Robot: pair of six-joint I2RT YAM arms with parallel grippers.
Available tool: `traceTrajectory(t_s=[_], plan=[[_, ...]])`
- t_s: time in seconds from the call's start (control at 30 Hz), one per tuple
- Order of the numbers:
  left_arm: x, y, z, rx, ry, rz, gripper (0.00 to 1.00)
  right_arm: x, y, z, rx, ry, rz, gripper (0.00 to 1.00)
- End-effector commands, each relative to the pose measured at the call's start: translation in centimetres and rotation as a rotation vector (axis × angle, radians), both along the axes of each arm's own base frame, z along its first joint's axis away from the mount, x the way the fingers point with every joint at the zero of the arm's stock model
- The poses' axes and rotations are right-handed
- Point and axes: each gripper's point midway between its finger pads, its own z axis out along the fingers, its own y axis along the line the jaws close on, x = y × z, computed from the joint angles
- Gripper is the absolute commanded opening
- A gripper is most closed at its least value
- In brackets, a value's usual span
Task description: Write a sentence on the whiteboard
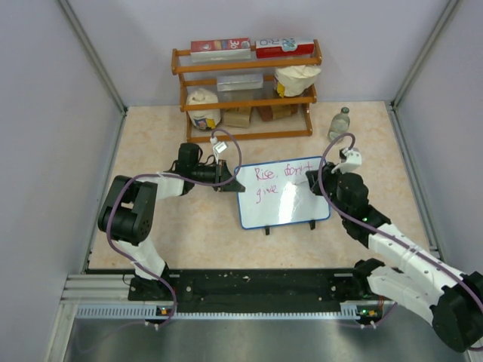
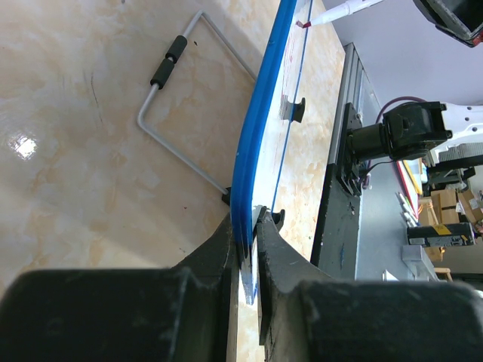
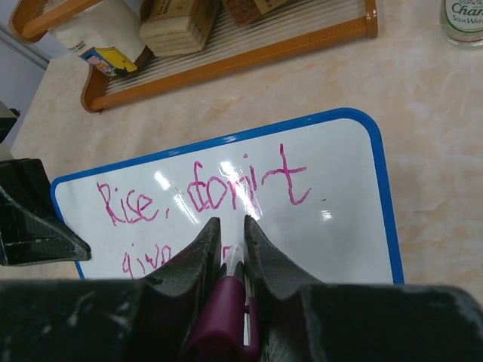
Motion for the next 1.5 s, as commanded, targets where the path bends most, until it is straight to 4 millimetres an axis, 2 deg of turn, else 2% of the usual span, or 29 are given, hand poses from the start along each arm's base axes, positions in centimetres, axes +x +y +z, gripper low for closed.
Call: traceTrajectory(t_s=[0.0,0.3,0.77,1.07,1.3,1.47], plan=[[0.1,0.5,-2.8,0.091,-0.017,0.05,0.0,0.0,-1.0,0.4,-0.019,-0.02,-0.028,0.0],[0.1,0.5,-2.8,0.091,-0.019,0.05,0.0,-0.7,-0.8,-0.5,-0.013,-0.003,-0.001,0.0],[0.1,0.5,-2.8,0.091,-0.019,0.05,0.0,-0.3,0.7,-1.0,0.046,0.012,0.037,0.0],[0.0,0.6,-2.7,0.093,-0.022,0.05,0.0,0.1,0.8,0.1,0.071,-0.011,0.03,0.0],[0.1,0.6,-2.6,0.093,-0.027,0.053,0.0,-1.4,0.3,2.4,0.123,-0.049,0.039,0.0],[0.2,0.7,-2.6,0.096,-0.031,0.061,0.0,-2.4,0.2,2.9,0.147,-0.046,0.053,0.0]])
